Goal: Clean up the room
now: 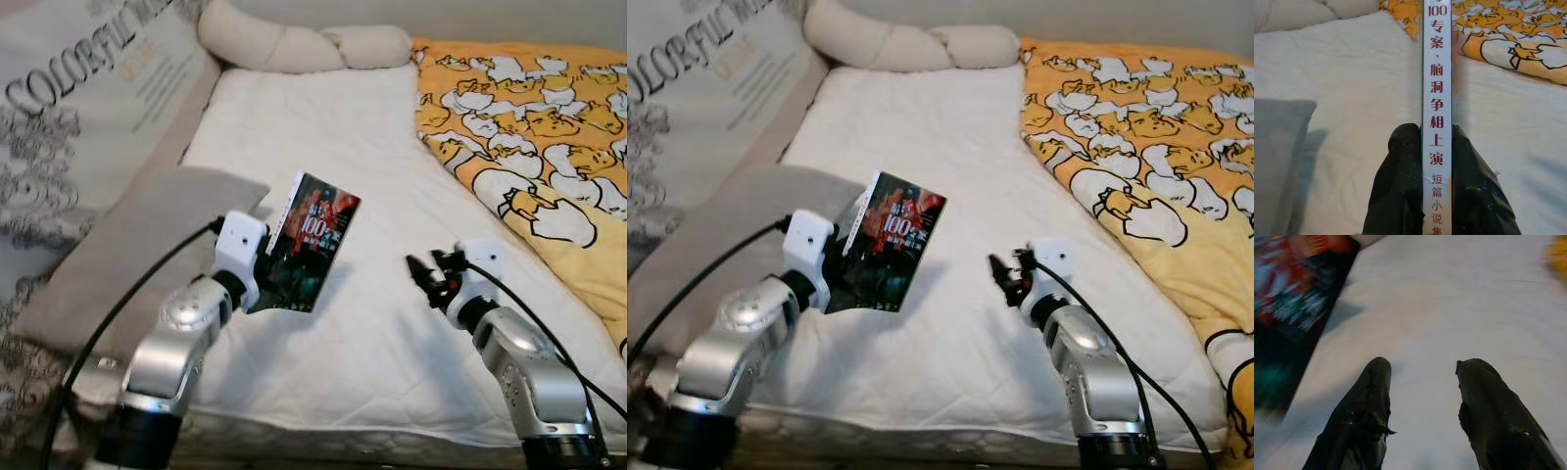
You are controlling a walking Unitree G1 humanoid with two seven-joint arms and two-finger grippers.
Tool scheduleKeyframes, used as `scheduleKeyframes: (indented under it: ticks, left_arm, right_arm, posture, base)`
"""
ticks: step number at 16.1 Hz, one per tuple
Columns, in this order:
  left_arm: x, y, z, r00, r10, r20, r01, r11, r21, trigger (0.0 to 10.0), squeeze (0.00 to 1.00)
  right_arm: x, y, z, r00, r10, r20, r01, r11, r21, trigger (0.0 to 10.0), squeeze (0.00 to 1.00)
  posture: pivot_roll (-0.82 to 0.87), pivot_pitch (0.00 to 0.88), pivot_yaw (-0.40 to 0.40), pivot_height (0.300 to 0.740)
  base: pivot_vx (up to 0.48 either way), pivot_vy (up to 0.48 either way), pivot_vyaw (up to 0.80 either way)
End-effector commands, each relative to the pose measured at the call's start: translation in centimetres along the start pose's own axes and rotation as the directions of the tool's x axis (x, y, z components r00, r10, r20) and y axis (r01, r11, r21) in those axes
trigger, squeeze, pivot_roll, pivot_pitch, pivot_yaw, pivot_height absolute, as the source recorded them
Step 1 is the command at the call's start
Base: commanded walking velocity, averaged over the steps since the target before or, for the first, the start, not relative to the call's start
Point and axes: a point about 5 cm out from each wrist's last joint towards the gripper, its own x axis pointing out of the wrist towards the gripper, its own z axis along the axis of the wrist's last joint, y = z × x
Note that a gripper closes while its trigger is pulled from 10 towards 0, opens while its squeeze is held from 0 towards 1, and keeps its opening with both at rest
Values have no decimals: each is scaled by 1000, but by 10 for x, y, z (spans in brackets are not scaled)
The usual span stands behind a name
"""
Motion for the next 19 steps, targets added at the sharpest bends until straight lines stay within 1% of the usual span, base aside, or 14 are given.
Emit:
scheduleKeyframes:
  ticks: [1, 3, 4, 5, 6, 7, 9, 10, 11, 13, 15, 16, 17, 19]
  left_arm:
    - [0, 14, 9, 1000, 10, 11, -10, 1000, -24, 10000, 0]
    - [7, 19, 12, 1000, -10, 6, 10, 998, -62, 10000, 0]
    - [15, 24, 14, 999, -40, -6, 39, 993, -116, 10000, 0]
    - [22, 27, 13, 997, -68, -26, 64, 989, -133, 10000, 0]
    - [28, 27, 12, 992, -114, -46, 105, 981, -162, 10000, 0]
    - [33, 29, 11, 989, -136, -58, 120, 968, -221, 10000, 0]
    - [40, 32, 10, 988, -134, -73, 110, 957, -268, 10000, 0]
    - [50, 32, 1, 977, -171, -124, 112, 919, -378, 10000, 0]
    - [54, 29, -5, 967, -201, -154, 118, 895, -430, 10000, 0]
    - [60, 29, -14, 961, -195, -196, 77, 869, -490, 10000, 0]
    - [64, 24, -27, 947, -200, -252, 43, 855, -516, 10000, 0]
    - [65, 23, -31, 943, -188, -273, 27, 864, -504, 10000, 0]
    - [67, 22, -33, 942, -180, -283, 9, 857, -516, 10000, 0]
    - [68, 21, -38, 940, -163, -300, -7, 870, -494, 10000, 0]
  right_arm:
    - [-5, -6, 2, 998, 56, -30, -57, 998, -22, 10000, 0]
    - [-9, -13, 3, 994, 91, -55, -94, 994, -55, 10000, 0]
    - [-13, -17, 5, 986, 141, -85, -148, 985, -93, 10000, 0]
    - [-15, -19, 7, 980, 173, -99, -183, 977, -111, 10000, 0]
    - [-18, -19, 9, 971, 209, -114, -223, 968, -117, 10000, 0]
    - [-20, -18, 11, 962, 241, -127, -256, 959, -120, 10000, 0]
    - [-23, -15, 12, 949, 281, -143, -298, 947, -116, 10000, 0]
    - [-29, -11, 9, 926, 333, -179, -354, 930, -101, 10000, 0]
    - [-32, -8, 8, 911, 361, -197, -384, 919, -93, 10000, 0]
    - [-36, -7, 9, 900, 382, -212, -407, 909, -90, 10000, 0]
    - [-44, -7, 12, 887, 402, -227, -428, 900, -78, 10000, 0]
    - [-48, -6, 13, 880, 413, -235, -439, 896, -70, 10000, 0]
    - [-52, -6, 14, 871, 422, -251, -451, 890, -69, 10000, 0]
    - [-59, -5, 14, 854, 436, -282, -474, 877, -77, 10000, 0]
  posture:
    - [-17, 0, 45, 740]
    - [-20, 0, 48, 740]
    - [-24, 0, 50, 740]
    - [-28, 0, 53, 740]
    - [-37, 0, 53, 740]
    - [-39, 0, 53, 740]
    - [-53, 0, 54, 740]
    - [-67, 0, 57, 740]
    - [-76, 0, 60, 740]
    - [-99, 0, 61, 740]
    - [-135, 0, 63, 740]
    - [-150, 0, 62, 740]
    - [-158, 0, 59, 740]
    - [-186, 0, 49, 740]
  base:
    - [0, 0, 0]
    - [0, 0, 0]
    - [0, 0, 0]
    - [0, 0, 0]
    - [0, 0, 0]
    - [0, 0, 0]
    - [0, 0, 0]
    - [0, 0, 0]
    - [0, 0, 0]
    - [0, 0, 0]
    - [0, 0, 0]
    - [0, 0, 0]
    - [0, 0, 0]
    - [0, 0, 0]
